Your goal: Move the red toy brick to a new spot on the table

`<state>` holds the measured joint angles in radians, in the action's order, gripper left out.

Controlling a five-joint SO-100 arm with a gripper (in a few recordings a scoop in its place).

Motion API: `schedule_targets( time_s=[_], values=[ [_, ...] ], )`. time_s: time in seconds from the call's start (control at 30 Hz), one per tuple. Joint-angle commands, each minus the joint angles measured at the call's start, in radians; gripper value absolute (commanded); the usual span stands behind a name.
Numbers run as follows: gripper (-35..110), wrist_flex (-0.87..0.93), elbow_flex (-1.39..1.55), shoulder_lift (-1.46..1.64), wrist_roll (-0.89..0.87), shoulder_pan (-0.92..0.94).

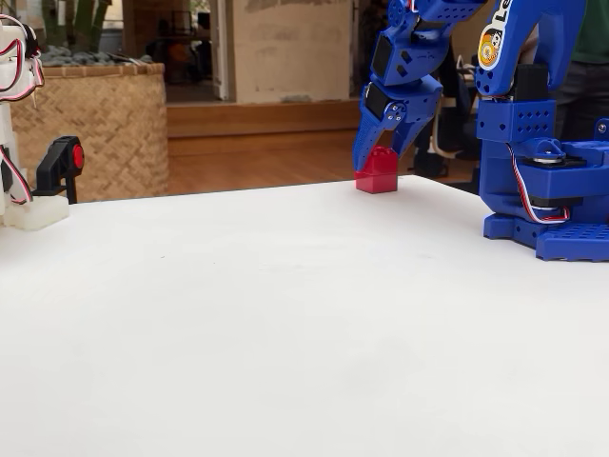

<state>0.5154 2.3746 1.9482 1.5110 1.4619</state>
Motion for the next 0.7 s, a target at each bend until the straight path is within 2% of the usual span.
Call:
schedule_targets(
  time_s=[0.0, 0.17, 0.37, 0.43, 0.53, 0.67],
  values=[
    [25, 0.095, -0.155, 0.184, 0.003, -0.097],
    [23, 0.316, -0.213, 0.405, -0.083, -0.509],
    [2, 0.451, 0.015, 0.706, -0.12, -1.118],
    [0, 0.515, 0.112, 0.816, -0.13, -1.275],
    [0, 0.557, 0.331, 1.002, -0.149, -1.43],
    [0, 0.635, 0.584, 1.269, -0.19, -1.549]
  ],
)
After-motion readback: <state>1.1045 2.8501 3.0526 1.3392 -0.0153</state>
